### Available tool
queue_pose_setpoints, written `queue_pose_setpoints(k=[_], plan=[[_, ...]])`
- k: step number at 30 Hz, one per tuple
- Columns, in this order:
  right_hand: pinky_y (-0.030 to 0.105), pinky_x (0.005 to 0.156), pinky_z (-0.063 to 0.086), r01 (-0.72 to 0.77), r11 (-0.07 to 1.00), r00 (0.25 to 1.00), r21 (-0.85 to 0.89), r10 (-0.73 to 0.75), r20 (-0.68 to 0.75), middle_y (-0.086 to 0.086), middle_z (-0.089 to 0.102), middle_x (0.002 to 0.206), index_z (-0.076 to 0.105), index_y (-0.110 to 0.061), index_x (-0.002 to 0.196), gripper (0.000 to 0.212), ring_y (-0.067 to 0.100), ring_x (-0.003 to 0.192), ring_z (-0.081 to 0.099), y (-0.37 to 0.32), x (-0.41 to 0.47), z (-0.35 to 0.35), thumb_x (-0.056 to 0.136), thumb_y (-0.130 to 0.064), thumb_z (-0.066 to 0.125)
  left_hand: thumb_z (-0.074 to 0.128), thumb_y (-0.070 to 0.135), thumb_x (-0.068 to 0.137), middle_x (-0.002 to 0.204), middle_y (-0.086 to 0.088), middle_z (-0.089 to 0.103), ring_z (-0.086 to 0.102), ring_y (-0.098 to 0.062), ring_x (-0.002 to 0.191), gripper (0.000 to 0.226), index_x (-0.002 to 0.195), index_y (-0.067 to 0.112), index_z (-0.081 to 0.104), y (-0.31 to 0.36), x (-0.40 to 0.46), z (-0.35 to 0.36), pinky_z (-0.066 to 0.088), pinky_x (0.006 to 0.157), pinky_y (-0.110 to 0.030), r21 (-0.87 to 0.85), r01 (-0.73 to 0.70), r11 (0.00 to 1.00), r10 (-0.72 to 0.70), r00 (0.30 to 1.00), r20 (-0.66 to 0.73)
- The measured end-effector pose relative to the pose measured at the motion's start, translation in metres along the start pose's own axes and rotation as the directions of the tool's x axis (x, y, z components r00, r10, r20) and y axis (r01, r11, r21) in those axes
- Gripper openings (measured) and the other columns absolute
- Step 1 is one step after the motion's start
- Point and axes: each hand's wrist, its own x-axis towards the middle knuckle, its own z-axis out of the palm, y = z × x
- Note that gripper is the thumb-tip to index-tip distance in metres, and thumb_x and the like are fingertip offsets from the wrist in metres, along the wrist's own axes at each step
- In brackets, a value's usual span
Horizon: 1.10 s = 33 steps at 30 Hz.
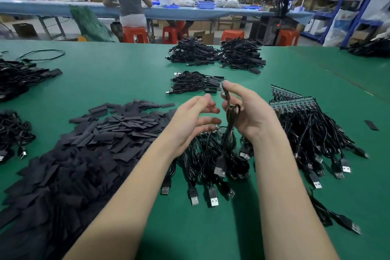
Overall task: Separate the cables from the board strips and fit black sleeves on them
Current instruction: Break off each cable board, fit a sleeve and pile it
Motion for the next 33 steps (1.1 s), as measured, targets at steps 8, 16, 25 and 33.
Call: queue_pose_setpoints(k=[8,16,25,33], plan=[[0.023,0.059,0.042,0.065,0.93,0.969,-0.363,-0.145,-0.198,-0.01,0.065,0.078,0.074,-0.026,0.081,0.008,0.009,0.07,0.051,0.024,0.005,0.004,0.087,-0.03,0.077,0.07,0.028,0.094,0.089,0.011,0.075,0.06,-0.002,0.062,0.012,0.104,0.021,0.069,-0.018,-0.004,0.0,0.047,0.065,-0.02,0.168,0.047,0.985,-0.037,0.998,-0.058],[0.021,0.066,0.045,0.188,0.659,0.898,-0.728,-0.415,-0.144,-0.014,0.068,0.087,0.07,-0.03,0.092,0.014,-0.004,0.077,0.059,0.016,0.012,0.006,0.088,-0.044,0.071,0.073,0.024,0.092,0.08,0.008,0.075,0.056,-0.006,0.063,0.008,0.096,0.022,0.066,-0.032,-0.007,0.002,0.044,0.064,-0.024,0.143,0.016,0.99,0.009,0.986,-0.168],[0.035,0.068,0.048,0.283,-0.251,0.941,-0.926,-0.114,0.319,0.004,0.06,0.093,0.063,-0.016,0.093,0.009,0.024,0.075,0.058,0.013,0.069,0.116,0.086,-0.015,0.058,0.054,0.002,0.094,0.085,-0.011,0.055,0.044,-0.021,0.077,0.009,0.098,0.008,0.06,-0.03,-0.01,0.004,0.036,0.064,-0.031,0.075,0.017,0.997,0.0,0.974,-0.225],[0.035,0.072,0.053,0.224,-0.233,0.974,-0.946,0.037,0.222,0.007,0.058,0.093,0.05,-0.009,0.091,0.02,0.027,0.09,0.067,0.047,0.108,0.13,0.084,-0.012,0.069,0.047,0.003,0.096,0.06,0.011,0.047,0.04,-0.008,0.052,0.023,0.08,0.02,0.046,-0.032,-0.005,0.0,0.034,0.054,-0.025,0.03,-0.012,0.999,0.019,0.972,-0.233]])
